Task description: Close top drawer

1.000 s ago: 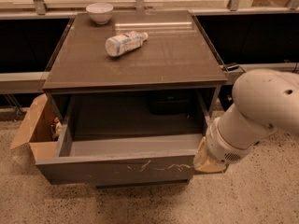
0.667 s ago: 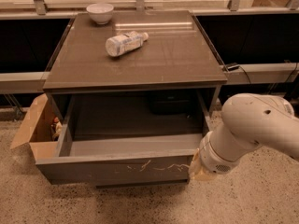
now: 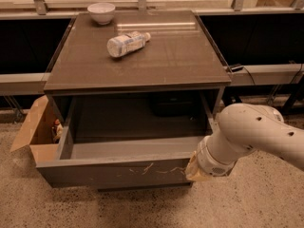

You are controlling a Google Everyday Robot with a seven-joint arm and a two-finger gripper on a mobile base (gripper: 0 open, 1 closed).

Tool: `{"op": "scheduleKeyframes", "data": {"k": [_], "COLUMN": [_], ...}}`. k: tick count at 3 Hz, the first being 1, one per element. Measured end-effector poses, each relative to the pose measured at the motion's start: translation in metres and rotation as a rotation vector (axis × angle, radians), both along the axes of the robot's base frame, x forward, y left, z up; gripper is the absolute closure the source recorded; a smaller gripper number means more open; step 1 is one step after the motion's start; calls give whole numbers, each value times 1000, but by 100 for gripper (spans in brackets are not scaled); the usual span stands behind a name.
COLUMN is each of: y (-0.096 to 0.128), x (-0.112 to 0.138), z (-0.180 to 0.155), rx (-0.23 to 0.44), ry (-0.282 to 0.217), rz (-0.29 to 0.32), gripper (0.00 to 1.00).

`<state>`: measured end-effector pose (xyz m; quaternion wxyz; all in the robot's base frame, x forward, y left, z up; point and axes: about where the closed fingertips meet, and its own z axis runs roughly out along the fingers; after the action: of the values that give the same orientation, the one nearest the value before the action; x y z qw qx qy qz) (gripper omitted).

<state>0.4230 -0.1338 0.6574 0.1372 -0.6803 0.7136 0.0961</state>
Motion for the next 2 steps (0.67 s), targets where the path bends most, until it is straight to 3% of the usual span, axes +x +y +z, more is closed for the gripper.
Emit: {"op": "scheduleKeyframes", "data": {"k": [1,2], "y": [4,4], "x": [17,17], "z": [-6,-7], "rx": [19,22], "ry": [-23,-26], "rz": [38,43], "gripper": [27,3]}}
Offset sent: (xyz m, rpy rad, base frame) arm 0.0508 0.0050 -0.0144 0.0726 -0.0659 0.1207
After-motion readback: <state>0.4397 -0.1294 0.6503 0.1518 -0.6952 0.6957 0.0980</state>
